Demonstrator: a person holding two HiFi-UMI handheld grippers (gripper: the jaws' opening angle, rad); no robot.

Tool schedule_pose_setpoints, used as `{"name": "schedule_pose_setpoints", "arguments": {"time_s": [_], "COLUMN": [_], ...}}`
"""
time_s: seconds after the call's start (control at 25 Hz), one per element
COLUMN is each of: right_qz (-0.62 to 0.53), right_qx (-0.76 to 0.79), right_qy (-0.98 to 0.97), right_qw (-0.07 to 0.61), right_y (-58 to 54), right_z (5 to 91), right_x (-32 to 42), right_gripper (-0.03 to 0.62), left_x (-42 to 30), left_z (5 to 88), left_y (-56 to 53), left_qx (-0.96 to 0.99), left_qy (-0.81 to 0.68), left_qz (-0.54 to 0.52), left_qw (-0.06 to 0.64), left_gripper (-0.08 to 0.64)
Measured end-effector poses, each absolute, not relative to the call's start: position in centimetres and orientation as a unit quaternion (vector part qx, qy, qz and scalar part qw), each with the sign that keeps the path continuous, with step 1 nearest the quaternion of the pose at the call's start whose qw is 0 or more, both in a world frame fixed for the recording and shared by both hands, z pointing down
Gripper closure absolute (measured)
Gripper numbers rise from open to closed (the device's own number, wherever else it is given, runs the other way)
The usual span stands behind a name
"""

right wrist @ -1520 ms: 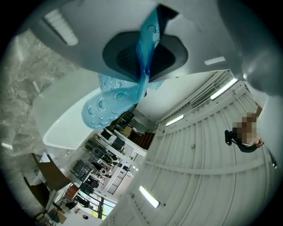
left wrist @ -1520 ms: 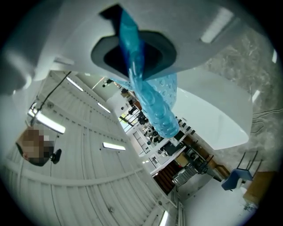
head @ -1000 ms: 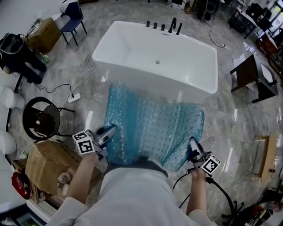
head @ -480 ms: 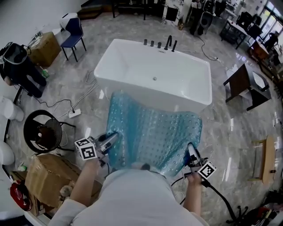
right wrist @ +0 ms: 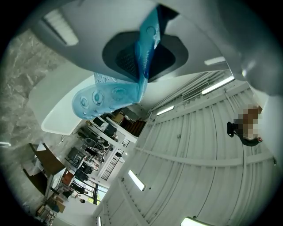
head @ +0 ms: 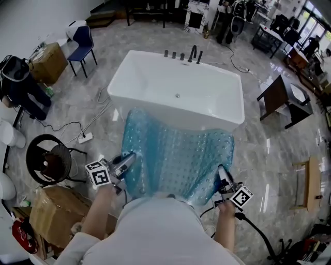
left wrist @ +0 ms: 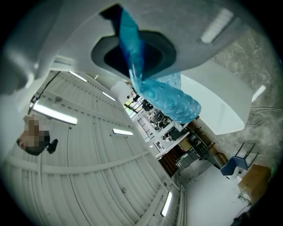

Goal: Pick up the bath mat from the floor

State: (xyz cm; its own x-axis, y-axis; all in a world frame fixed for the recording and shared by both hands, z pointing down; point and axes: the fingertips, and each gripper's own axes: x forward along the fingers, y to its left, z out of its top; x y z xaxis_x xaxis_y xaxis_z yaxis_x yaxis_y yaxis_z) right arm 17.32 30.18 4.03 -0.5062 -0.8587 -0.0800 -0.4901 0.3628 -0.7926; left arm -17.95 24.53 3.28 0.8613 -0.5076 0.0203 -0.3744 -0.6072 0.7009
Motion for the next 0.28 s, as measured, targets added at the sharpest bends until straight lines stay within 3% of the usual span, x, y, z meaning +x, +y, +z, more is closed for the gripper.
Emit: {"name": "schedule_pose_setpoints", "arguments": {"time_s": [0.28], "right_qz": [-0.358], "right_qx": [-0.425], "right_qy": [0.787], "right_qw": [0.268], "right_y": [31.5], "right_z": [3.9], "right_x": [17.8], "right_gripper": [0.552], "left_x": [-17.7], "left_z": [3.8], "left_y": [25.3], "left_qx": [0.89], "left_qy": [-0.248], "left_qz": [-0.096], "left_qw": [0.371], "left_gripper": [0.522]}}
